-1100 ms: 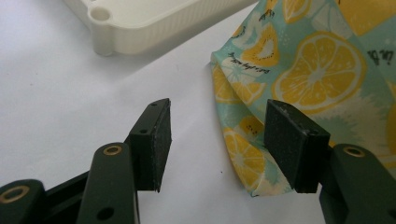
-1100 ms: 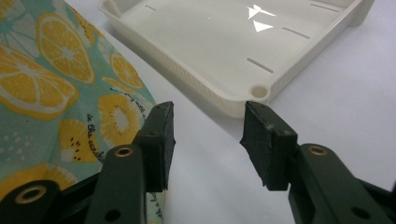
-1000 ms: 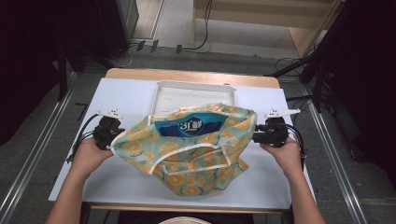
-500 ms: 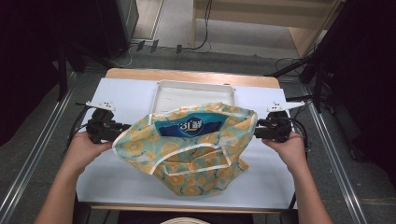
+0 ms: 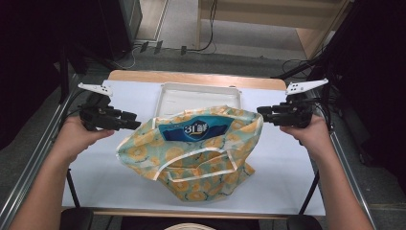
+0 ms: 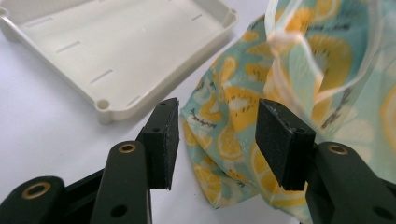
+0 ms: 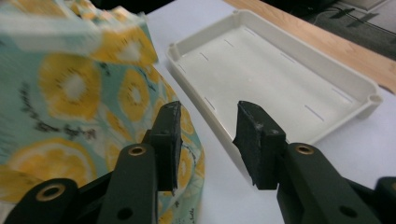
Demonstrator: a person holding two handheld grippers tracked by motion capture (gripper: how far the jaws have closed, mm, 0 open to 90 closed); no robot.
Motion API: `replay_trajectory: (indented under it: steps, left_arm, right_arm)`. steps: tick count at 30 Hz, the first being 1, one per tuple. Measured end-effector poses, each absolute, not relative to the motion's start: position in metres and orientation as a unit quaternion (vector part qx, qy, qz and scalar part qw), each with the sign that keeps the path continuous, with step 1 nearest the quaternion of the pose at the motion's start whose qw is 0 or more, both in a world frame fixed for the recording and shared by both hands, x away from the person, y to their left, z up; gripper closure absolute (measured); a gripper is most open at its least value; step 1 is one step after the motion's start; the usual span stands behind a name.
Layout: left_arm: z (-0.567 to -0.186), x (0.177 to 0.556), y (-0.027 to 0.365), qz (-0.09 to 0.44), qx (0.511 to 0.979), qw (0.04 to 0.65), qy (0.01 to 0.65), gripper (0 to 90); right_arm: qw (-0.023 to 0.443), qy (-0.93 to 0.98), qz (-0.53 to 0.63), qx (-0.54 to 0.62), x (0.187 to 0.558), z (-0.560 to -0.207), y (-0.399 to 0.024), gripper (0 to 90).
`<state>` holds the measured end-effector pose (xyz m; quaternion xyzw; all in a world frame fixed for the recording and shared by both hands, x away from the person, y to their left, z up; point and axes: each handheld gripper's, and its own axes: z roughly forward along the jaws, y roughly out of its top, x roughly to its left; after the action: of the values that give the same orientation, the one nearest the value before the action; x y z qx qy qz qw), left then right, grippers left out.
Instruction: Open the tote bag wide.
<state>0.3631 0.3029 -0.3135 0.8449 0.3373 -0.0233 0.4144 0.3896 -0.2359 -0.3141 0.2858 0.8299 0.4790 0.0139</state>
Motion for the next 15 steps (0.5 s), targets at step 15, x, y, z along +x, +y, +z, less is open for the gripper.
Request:
replay_trajectory:
  steps: [15]
  left_arm:
    - [-0.260, 0.342, 0.280, -0.028, 0.853, 0.439, 0.280, 49.1]
  right_arm:
    - [0.017, 0.843, 0.487, 0.229, 0.381, -0.241, -0.222, 65.7]
